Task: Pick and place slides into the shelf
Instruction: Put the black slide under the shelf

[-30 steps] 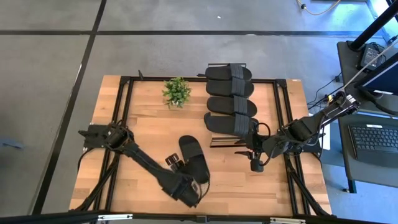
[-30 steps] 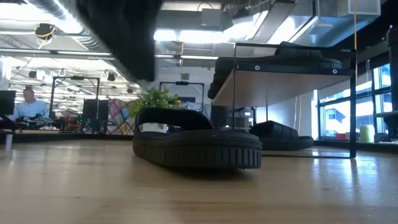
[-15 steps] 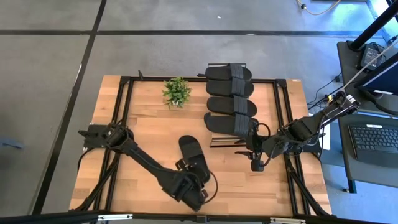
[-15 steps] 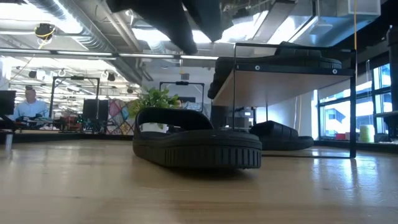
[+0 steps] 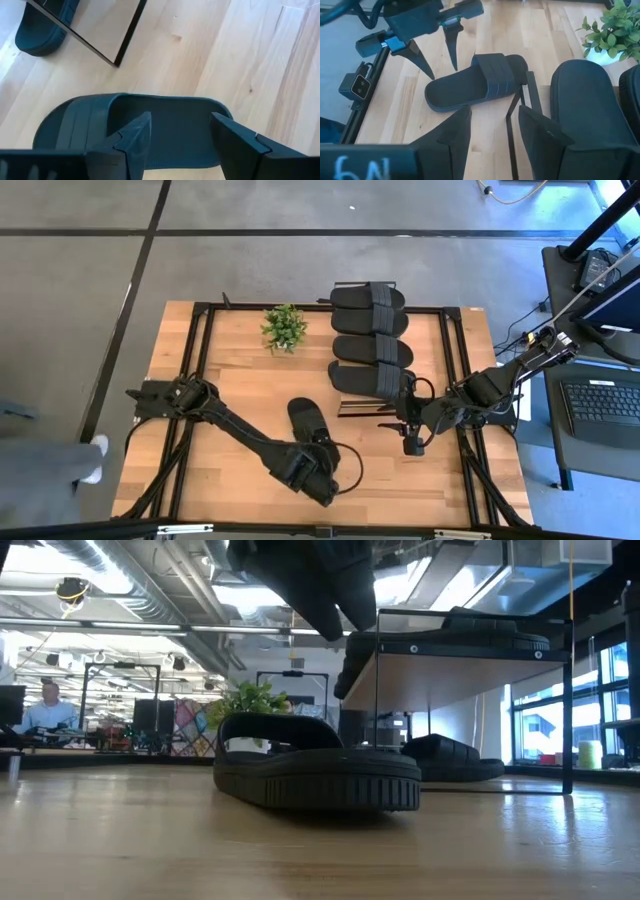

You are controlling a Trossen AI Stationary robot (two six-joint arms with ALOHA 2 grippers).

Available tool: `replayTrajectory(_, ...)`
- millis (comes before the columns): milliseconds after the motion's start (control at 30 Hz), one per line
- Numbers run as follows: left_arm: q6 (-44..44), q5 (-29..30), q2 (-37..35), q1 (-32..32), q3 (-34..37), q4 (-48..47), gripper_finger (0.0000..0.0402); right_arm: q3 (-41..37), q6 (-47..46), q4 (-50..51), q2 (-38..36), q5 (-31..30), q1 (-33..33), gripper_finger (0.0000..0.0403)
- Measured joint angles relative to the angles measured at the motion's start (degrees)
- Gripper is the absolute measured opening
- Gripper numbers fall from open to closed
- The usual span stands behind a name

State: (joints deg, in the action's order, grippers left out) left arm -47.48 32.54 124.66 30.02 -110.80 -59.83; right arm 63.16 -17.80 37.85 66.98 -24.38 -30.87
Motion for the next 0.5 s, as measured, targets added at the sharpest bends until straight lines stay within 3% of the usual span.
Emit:
replayTrajectory(367,-0.3,-0.9,0.0,-0.9,0.0,0.5,0.0192,0.0,0.0,0.4,0.0,0.0,0.0,0.0167)
replayTrajectory(500,-4.9,-1.6,0.0,-2.3,0.0,-1.2,0.0192,0.0,0.1,0.4,0.0,0.0,0.0,0.0167)
